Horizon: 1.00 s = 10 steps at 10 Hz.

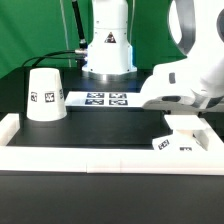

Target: Assemble lamp

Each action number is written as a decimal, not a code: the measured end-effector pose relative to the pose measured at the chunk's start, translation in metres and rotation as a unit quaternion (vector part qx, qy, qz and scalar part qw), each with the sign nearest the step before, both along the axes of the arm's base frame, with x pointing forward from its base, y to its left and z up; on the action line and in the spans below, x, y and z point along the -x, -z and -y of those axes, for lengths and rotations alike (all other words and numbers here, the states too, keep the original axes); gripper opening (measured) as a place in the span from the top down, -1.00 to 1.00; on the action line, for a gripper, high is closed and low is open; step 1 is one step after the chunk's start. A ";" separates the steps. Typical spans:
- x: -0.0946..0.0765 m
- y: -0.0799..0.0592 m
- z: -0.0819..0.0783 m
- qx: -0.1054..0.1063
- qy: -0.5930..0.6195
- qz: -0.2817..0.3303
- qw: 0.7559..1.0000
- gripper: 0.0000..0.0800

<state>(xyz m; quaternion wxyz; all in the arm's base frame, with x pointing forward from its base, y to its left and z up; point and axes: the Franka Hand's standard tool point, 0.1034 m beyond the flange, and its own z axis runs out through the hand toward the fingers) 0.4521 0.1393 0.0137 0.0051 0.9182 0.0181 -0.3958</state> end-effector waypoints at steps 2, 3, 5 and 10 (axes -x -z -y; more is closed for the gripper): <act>-0.009 -0.024 0.009 -0.022 -0.013 0.002 1.000 -0.44; -0.011 -0.037 0.013 -0.031 -0.018 0.000 0.999 -0.44; -0.017 -0.063 0.022 -0.039 -0.018 -0.008 0.999 -0.44; -0.039 -0.060 0.022 -0.050 -0.019 0.069 0.996 -0.44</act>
Offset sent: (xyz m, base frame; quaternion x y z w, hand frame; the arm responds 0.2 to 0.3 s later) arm 0.0084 -0.0119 0.0468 0.0236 -0.0288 -0.0646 0.9972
